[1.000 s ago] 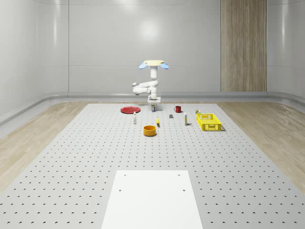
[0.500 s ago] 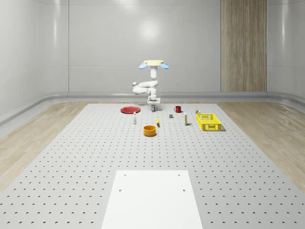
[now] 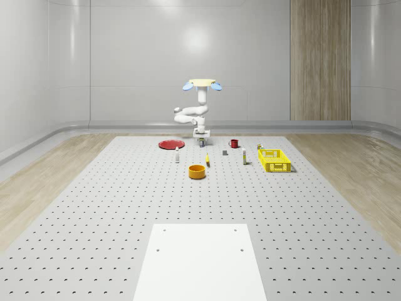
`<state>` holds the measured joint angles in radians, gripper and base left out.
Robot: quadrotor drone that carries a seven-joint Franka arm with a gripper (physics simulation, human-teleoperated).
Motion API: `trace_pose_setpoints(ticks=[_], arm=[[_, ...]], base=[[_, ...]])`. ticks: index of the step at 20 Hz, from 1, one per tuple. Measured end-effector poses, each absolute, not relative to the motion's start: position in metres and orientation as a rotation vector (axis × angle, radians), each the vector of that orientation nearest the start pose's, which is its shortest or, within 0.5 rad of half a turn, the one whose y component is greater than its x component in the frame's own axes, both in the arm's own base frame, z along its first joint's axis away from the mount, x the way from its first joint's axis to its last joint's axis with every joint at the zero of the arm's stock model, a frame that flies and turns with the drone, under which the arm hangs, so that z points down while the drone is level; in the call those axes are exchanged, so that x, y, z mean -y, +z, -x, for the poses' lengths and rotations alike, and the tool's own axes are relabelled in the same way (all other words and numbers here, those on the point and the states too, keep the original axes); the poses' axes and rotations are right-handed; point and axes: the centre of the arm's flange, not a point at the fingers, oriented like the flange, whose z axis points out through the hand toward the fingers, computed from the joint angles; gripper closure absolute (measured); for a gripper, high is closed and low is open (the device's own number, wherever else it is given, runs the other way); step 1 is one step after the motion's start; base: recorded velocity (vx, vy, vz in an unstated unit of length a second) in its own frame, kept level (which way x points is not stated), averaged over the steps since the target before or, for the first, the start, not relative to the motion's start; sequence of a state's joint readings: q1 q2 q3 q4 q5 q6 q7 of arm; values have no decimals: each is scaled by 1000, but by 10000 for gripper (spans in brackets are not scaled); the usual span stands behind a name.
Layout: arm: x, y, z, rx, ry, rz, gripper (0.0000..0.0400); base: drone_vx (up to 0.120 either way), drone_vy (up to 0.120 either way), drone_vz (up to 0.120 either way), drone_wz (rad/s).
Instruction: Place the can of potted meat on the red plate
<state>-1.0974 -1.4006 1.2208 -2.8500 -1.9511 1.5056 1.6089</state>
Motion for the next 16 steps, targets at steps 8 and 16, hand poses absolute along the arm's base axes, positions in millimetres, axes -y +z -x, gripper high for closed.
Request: trace_pose_setpoints(ticks=[8, 16], arm=[[-14, 530, -307, -1, 786, 2, 103], [-14, 516, -307, -1, 783, 3, 114]], base=[[0, 0, 0, 0], [0, 0, 15, 0]])
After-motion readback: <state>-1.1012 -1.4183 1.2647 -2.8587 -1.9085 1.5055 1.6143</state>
